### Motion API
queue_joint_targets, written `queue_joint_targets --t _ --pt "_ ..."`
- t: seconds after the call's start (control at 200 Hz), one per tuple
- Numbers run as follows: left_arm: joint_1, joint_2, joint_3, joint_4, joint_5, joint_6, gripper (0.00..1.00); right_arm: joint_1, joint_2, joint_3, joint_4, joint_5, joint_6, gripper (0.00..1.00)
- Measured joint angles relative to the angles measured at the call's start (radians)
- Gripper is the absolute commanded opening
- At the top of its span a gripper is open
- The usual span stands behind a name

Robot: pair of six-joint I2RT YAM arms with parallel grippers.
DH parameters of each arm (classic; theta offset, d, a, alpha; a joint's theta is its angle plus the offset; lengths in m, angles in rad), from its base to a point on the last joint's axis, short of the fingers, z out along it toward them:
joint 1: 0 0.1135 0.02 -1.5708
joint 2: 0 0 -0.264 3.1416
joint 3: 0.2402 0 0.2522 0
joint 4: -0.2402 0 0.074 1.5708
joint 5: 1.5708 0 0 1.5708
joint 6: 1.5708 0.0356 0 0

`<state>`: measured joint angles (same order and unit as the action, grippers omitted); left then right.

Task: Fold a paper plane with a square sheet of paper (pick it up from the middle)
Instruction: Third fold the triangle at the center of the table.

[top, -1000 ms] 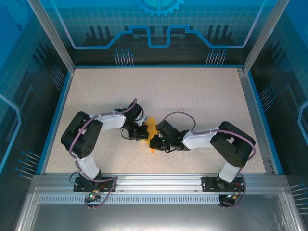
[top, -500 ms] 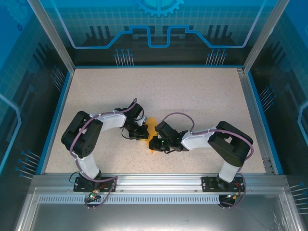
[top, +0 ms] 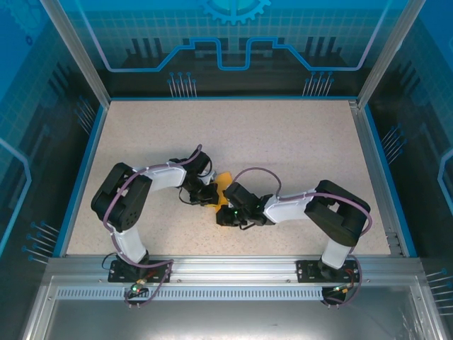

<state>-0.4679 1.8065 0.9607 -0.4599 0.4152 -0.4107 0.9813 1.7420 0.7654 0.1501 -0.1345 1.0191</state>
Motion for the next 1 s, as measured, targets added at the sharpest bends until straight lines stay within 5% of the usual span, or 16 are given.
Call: queue_joint_targets --t 1.0 --pt "0.009 0.008 0.003 -0.005 0.021 0.021 0.06 0.071 0.05 0.146 -0.218 0.103 0.031 0.08"
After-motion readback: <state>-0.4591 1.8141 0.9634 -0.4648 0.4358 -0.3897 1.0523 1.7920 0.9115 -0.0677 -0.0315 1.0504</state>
